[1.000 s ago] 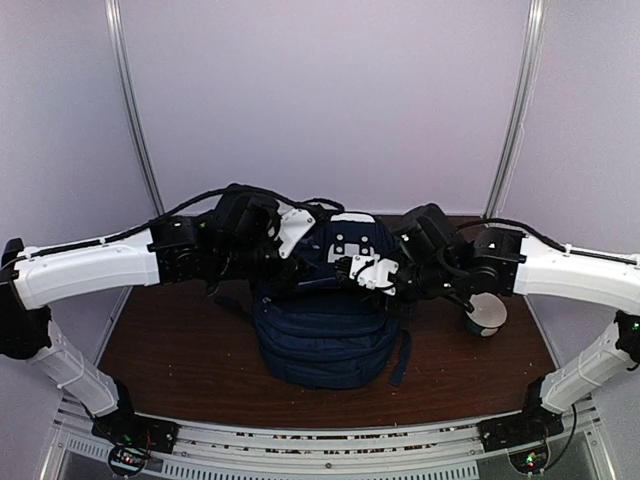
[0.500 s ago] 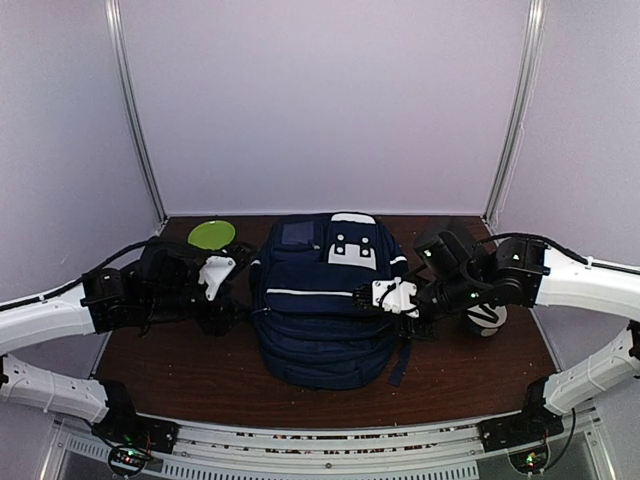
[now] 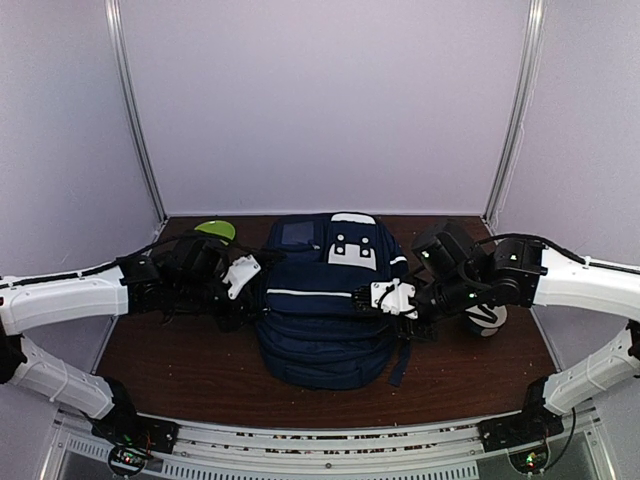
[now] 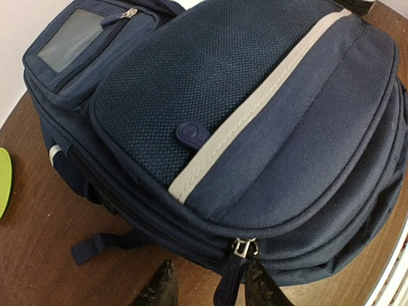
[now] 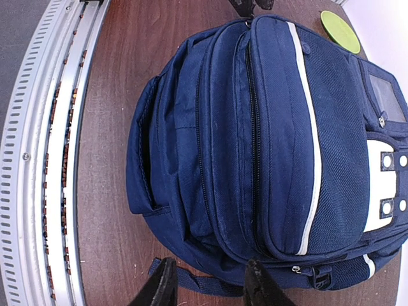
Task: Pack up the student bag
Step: Grab the upper front pocket of the student bag, then zip the upper front pocket of the bag in the student bag.
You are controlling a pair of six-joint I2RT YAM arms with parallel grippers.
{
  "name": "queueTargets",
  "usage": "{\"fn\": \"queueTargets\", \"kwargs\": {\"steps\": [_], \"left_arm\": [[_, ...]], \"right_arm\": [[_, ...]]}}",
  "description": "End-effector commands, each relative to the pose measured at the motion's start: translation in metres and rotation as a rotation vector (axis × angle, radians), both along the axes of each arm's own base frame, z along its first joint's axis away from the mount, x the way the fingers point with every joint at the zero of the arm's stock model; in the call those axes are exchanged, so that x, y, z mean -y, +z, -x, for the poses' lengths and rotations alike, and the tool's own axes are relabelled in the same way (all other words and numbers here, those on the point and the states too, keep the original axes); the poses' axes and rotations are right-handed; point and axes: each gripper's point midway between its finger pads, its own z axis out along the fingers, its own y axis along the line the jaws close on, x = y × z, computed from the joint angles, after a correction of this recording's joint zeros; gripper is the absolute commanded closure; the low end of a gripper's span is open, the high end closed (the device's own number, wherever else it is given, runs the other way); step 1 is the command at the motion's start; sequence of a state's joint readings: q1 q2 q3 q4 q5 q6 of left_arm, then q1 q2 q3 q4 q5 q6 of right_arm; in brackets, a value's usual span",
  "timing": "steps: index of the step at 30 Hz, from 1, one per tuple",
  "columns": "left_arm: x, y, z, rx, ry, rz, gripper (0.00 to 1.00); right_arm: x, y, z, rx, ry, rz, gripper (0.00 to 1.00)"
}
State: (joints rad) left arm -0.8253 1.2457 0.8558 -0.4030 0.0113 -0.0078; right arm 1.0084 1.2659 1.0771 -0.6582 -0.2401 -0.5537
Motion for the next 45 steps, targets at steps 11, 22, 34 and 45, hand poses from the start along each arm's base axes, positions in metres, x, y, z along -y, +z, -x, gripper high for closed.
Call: {"fn": "queueTargets", "kwargs": {"steps": [11,22,34,45], "left_arm": [[0.004,0.011,-0.011,-0.012,0.015,-0.023,0.83],[0.005,-0.003,-0.007,-0.055,0.012,-0.040,0.75],[0.014,0.019,0.013,-0.106,-0.014,0.121,1.00],[0.112,0.046,0.032,-0.287,-0.246,0.384,1.00]], "right_arm": [[-0.001,0.000,-0.003,-0.003,-0.012,-0.013,0.65],[-0.007,0.002,-0.006,-0.010,-0.011,-0.005,0.66],[-0.005,-0.004,-0.017,0.016,-0.058,0.018,0.69],[-0.004,0.002,-0.028,-0.001,-0.111,-0.009,0.70]]}}
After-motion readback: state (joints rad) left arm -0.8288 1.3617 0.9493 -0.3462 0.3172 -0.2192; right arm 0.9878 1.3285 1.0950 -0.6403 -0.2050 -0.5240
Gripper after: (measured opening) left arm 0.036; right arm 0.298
